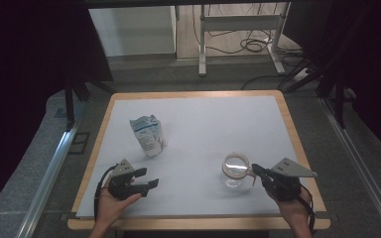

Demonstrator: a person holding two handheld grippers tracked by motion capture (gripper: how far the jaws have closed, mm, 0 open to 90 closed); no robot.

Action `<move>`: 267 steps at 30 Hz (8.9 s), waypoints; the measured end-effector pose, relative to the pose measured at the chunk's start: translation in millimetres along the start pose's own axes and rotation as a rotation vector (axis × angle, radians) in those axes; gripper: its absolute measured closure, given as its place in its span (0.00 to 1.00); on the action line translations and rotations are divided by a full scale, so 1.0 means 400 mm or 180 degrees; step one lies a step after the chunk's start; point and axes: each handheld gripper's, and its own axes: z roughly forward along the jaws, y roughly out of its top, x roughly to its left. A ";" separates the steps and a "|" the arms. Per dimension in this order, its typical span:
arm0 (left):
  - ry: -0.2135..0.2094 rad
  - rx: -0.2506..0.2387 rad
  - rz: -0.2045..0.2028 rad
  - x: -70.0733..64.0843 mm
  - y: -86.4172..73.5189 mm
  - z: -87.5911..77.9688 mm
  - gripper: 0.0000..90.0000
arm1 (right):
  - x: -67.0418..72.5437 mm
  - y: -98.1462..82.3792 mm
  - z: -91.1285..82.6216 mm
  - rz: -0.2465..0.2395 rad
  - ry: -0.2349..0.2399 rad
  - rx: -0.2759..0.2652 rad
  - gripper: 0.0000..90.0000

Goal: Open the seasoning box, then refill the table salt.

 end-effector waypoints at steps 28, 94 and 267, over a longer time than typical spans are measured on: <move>0.0064 -0.0007 -0.0002 -0.007 -0.001 0.015 0.46 | 0.001 -0.011 -0.010 0.0024 -0.0006 -0.0058 1.00; -0.0773 -0.0231 0.0555 -0.288 0.260 0.258 1.00 | -0.003 -0.028 0.004 0.0003 -0.0100 -0.0084 1.00; -0.0236 -0.0599 0.0185 0.108 0.243 -0.018 1.00 | 0.319 -0.034 0.270 -0.0277 0.0842 -0.0006 0.39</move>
